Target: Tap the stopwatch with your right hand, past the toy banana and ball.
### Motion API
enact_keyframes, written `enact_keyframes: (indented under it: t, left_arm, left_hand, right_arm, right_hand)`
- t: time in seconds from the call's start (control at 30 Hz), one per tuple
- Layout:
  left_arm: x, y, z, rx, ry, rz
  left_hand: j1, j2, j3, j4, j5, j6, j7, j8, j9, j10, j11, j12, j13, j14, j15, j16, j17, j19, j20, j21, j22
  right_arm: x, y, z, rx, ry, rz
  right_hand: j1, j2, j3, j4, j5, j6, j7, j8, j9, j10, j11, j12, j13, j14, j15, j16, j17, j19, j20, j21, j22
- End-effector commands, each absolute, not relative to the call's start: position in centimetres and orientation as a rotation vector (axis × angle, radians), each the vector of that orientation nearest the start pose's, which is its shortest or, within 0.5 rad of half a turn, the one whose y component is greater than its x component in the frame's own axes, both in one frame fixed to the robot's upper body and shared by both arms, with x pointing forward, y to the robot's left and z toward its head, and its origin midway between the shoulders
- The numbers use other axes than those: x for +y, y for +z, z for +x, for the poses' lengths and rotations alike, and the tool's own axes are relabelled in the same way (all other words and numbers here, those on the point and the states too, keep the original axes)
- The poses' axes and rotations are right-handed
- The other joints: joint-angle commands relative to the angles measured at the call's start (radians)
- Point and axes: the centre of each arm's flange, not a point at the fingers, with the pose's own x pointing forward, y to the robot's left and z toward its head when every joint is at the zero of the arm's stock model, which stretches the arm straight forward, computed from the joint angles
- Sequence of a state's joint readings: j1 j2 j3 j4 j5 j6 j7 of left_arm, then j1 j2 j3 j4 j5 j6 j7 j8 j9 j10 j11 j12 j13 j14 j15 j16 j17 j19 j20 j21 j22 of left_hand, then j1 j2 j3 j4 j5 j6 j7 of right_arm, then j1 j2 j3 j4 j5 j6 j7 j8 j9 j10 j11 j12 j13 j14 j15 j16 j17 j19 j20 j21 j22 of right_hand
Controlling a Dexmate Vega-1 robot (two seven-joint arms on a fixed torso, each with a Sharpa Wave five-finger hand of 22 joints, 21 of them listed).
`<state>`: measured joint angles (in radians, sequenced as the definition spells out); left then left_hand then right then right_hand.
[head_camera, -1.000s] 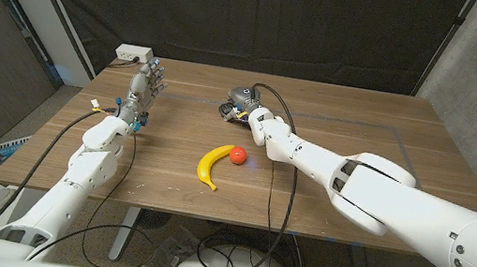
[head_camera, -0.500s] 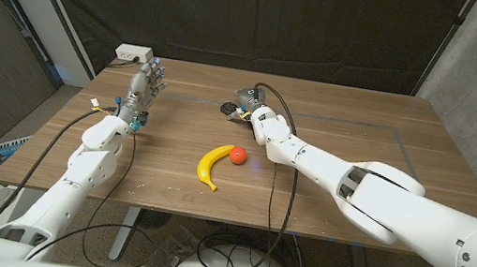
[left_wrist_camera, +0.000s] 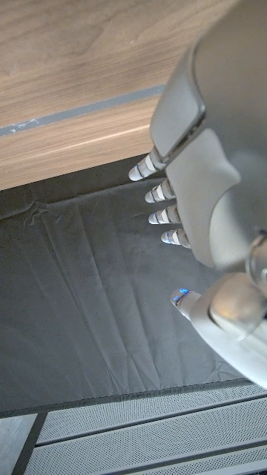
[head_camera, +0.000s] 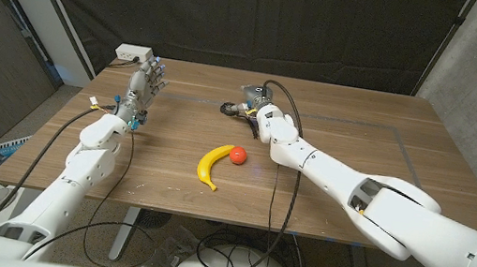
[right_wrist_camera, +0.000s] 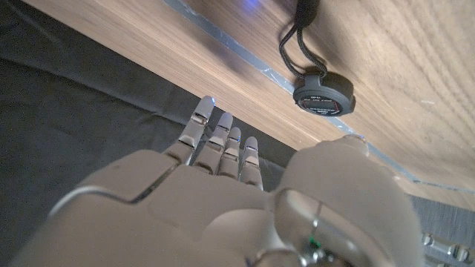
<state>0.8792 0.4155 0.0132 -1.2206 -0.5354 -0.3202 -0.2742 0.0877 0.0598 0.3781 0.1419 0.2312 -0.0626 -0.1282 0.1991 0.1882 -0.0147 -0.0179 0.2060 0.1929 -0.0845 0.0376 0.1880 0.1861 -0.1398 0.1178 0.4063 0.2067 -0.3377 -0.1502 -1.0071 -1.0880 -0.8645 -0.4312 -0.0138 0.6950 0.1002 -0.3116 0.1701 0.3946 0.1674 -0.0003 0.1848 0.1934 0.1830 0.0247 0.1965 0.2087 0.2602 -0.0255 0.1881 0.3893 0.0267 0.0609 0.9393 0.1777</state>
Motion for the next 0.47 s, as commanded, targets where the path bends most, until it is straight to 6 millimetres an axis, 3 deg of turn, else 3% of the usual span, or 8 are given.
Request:
enact_keyframes:
  t: [0.03,0.13,0.2,0.23,0.47]
  left_arm:
    - [38.9,-0.8,63.3,-0.711,-0.167,-0.038]
    - [39.0,-1.2,63.2,-0.701,-0.169,-0.038]
    - [39.2,-1.4,63.2,-0.695,-0.159,-0.042]
    - [39.4,-1.6,63.1,-0.692,-0.156,-0.045]
    - [39.9,-2.4,62.6,-0.676,-0.136,-0.052]
  left_hand:
    - [-0.002,-0.002,-0.002,0.001,0.004,-0.008,-0.005,-0.003,0.003,-0.008,-0.003,0.001,0.005,-0.009,-0.001,0.002,0.002,-0.009,0.000,-0.002,0.004]
    - [-0.001,-0.002,-0.002,0.000,0.004,-0.008,-0.005,-0.002,0.003,-0.009,-0.001,0.001,0.005,-0.010,-0.001,0.002,0.002,-0.009,0.000,-0.002,0.004]
    - [-0.001,-0.002,-0.002,0.000,0.005,-0.007,-0.005,-0.002,0.003,-0.008,-0.001,0.001,0.005,-0.010,-0.001,0.002,0.002,-0.009,0.000,-0.002,0.004]
    - [-0.001,-0.002,-0.002,0.000,0.005,-0.008,-0.005,-0.002,0.003,-0.008,-0.001,0.002,0.004,-0.010,-0.001,0.002,0.002,-0.009,0.000,-0.002,0.004]
    - [-0.001,-0.001,-0.002,-0.001,0.006,-0.009,-0.005,-0.002,0.003,-0.009,-0.001,0.001,0.004,-0.011,0.001,0.002,0.002,-0.011,0.000,-0.003,0.004]
  right_arm:
    - [-3.7,5.7,67.3,-0.594,-0.133,-1.445]
    - [-4.0,5.9,67.4,-0.592,-0.141,-1.422]
    - [-4.0,5.9,67.5,-0.593,-0.145,-1.414]
    - [-3.9,5.9,67.5,-0.602,-0.153,-1.413]
    - [-3.5,5.8,68.0,-0.628,-0.135,-1.363]
  right_hand:
    - [-0.072,0.062,0.012,0.012,-0.019,-0.004,-0.006,0.008,0.002,0.009,0.008,0.019,0.001,-0.028,0.005,0.007,-0.001,-0.045,0.011,-0.024,0.005]
    - [-0.134,0.087,0.034,0.002,-0.057,-0.006,-0.016,0.010,0.001,-0.019,0.013,0.014,-0.004,-0.105,0.027,-0.004,-0.016,-0.141,0.046,-0.078,0.002]
    - [-0.143,0.089,0.054,-0.007,-0.074,-0.008,-0.023,0.010,0.000,-0.033,0.016,0.012,-0.008,-0.151,0.022,-0.009,-0.029,-0.189,0.036,-0.109,0.000]
    - [-0.141,0.090,0.066,-0.012,-0.081,-0.009,-0.025,0.010,0.000,-0.037,0.017,0.012,-0.009,-0.178,0.021,-0.012,-0.037,-0.211,0.043,-0.124,-0.001]
    - [-0.126,0.093,0.093,-0.026,-0.091,-0.007,-0.032,0.011,0.000,-0.044,0.009,0.013,-0.011,-0.189,0.025,-0.006,-0.053,-0.218,0.052,-0.138,-0.002]
